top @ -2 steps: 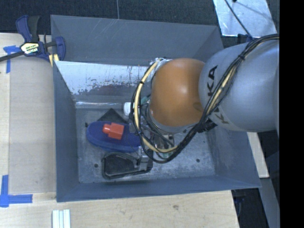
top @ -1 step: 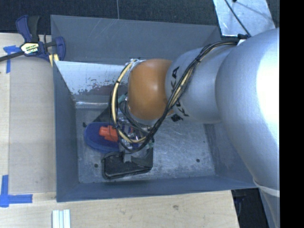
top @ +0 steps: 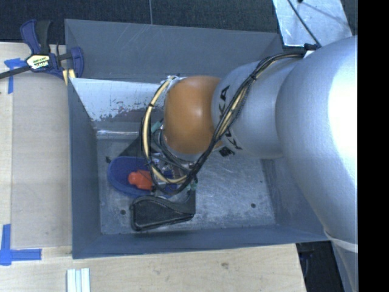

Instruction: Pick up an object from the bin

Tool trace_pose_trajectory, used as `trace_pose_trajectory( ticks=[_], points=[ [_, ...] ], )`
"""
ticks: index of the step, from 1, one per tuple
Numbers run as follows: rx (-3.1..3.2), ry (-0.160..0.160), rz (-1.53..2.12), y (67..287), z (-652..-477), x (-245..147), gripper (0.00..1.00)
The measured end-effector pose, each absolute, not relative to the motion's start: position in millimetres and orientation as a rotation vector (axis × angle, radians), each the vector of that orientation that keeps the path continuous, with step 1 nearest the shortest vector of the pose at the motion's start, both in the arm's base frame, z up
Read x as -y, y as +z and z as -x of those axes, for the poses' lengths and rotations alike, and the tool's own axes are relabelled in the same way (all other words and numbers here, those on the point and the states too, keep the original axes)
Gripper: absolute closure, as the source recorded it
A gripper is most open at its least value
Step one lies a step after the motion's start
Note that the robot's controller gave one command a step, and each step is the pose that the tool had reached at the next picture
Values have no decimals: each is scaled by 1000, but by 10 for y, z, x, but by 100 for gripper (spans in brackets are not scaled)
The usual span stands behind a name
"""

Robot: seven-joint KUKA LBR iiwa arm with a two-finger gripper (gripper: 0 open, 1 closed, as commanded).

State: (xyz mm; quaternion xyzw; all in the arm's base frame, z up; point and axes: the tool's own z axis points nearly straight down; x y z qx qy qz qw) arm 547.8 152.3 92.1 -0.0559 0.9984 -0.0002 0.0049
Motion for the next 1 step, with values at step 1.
trace_pose_trajectory(
  ticks=[1],
  points=[
    [-3128, 5, 143, 2012, -5176, -1724, 100]
  ],
)
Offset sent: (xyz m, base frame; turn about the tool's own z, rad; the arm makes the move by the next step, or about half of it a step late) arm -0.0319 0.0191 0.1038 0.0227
